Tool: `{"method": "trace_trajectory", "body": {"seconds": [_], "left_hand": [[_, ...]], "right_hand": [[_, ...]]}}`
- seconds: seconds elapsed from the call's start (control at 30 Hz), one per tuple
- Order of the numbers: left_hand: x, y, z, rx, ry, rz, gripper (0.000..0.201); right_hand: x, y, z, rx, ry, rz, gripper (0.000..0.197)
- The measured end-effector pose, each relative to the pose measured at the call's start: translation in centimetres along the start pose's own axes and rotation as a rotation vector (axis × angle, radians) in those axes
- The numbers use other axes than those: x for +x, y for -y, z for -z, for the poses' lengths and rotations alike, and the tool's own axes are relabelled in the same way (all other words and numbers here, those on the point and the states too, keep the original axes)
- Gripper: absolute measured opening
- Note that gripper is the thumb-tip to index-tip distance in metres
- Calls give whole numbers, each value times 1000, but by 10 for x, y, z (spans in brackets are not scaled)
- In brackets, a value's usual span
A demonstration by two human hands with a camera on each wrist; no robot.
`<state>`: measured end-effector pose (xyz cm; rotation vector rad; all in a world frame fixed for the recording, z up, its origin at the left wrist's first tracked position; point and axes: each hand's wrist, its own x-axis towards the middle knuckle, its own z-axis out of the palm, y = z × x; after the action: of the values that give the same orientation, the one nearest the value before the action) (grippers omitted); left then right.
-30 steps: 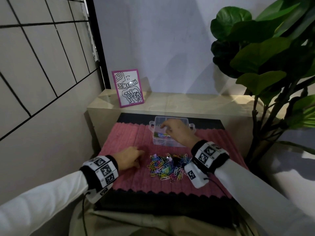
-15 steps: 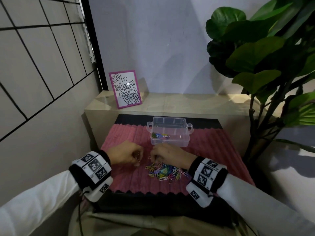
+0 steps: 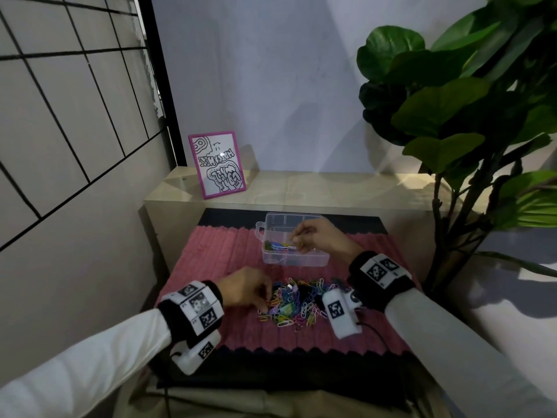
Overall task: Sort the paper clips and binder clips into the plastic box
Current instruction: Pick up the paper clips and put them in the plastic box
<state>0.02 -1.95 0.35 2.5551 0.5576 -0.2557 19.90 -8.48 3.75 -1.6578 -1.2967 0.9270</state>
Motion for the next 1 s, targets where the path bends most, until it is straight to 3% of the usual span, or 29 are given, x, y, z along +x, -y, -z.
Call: {"method": "trace_trajectory", "body": {"seconds": [0.13, 0.27, 0.33, 0.43, 0.5, 0.63, 0.77, 1.0], "left_hand": [[2, 2, -8, 73, -27, -9, 26], [-2, 9, -2, -24, -60, -39, 25], [-3, 15, 1, -95, -84, -26, 25], [-6, 27, 5, -237, -94, 2, 19], [-9, 32, 6, -370, -85, 7, 22], [-15, 38, 12, -485, -92, 16, 23], [-17, 42, 22, -516, -110, 28, 22], [-8, 36, 44, -532, -146, 23, 22]], "right_hand": [[30, 0, -11, -97, -133, -17, 13], [44, 4, -28, -365, -102, -15, 22], [39, 6, -34, -550, -73, 46, 27], [18, 6, -42, -607, -64, 220, 23], [1, 4, -45, -662, 50, 310, 17], [-20, -1, -53, -754, 321, 316, 13], [-26, -8, -66, -892, 452, 313, 31], [-32, -8, -67, -846, 308, 401, 3]]}}
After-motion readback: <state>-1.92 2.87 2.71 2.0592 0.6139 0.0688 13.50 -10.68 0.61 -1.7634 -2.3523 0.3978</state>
